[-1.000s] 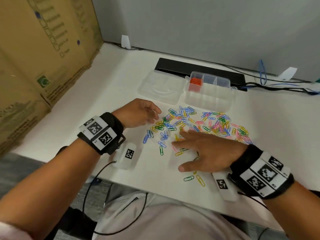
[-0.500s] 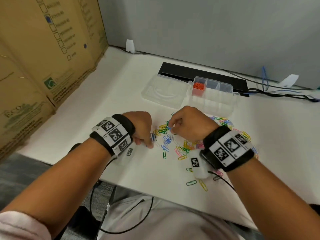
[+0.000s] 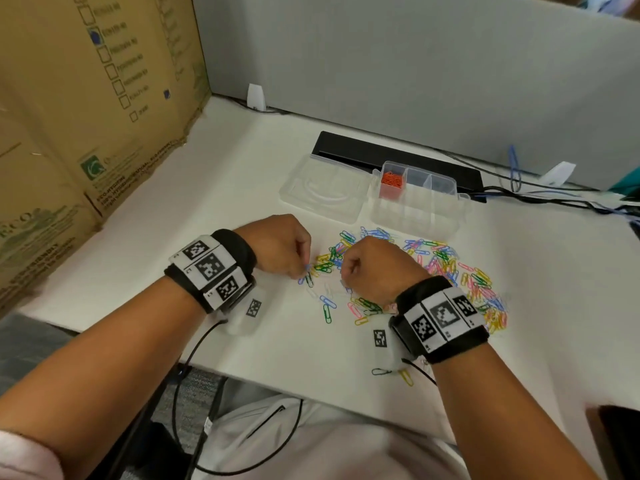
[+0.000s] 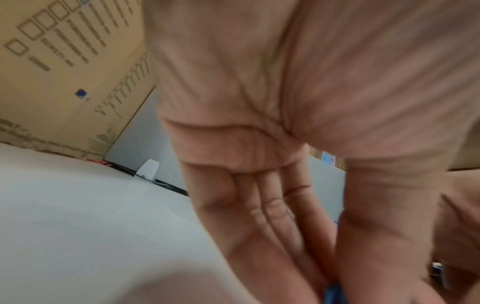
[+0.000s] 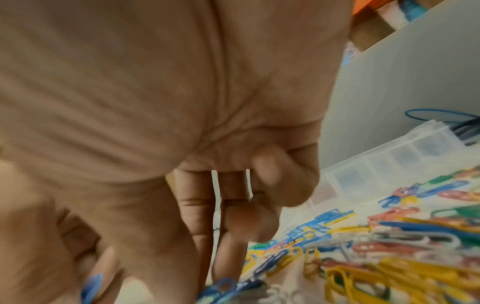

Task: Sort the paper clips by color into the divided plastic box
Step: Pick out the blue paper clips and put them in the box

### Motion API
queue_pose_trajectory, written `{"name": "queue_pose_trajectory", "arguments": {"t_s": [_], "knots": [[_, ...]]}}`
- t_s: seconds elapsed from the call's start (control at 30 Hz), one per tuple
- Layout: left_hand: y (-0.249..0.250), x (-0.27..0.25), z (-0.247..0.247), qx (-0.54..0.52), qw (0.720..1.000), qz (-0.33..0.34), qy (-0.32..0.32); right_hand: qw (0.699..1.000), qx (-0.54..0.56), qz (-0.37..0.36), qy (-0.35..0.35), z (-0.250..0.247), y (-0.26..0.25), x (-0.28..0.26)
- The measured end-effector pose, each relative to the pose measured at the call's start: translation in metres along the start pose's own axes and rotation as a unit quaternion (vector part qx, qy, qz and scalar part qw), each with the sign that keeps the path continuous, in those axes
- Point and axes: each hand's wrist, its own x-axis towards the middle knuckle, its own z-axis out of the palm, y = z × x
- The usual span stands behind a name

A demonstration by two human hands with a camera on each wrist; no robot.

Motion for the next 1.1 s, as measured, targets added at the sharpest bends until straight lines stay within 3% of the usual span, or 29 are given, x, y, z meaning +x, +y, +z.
{"name": "queue_pose_trajectory", "arguments": {"t_s": [0.17, 0.3, 0.43, 0.57, 0.9, 1.1], "knots": [[-0.003, 0.004, -0.001, -0.066, 0.997, -0.003, -0.035, 0.981, 0.182, 0.027, 0.069, -0.003, 0.007, -0.007], [-0.004, 0.006, -0.003, -0.071, 0.996, -0.050, -0.025, 0.963, 0.252, 0.064, 0.069, -0.005, 0.004, -0.005], [-0.005, 0.007, 0.001, 0.057, 0.996, -0.069, -0.030, 0.974, 0.206, 0.088, 0.028, -0.003, 0.000, 0.000], [0.002, 0.008, 0.009, 0.112, 0.991, -0.076, -0.016, 0.987, 0.124, 0.105, 0.007, 0.002, 0.001, 0.005], [0.000, 0.009, 0.005, 0.127, 0.987, -0.093, -0.027, 0.992, 0.063, 0.094, 0.050, 0.009, 0.004, -0.001], [0.004, 0.010, 0.007, 0.142, 0.988, -0.060, -0.027, 0.993, 0.019, 0.116, 0.008, 0.012, 0.000, 0.009]]}}
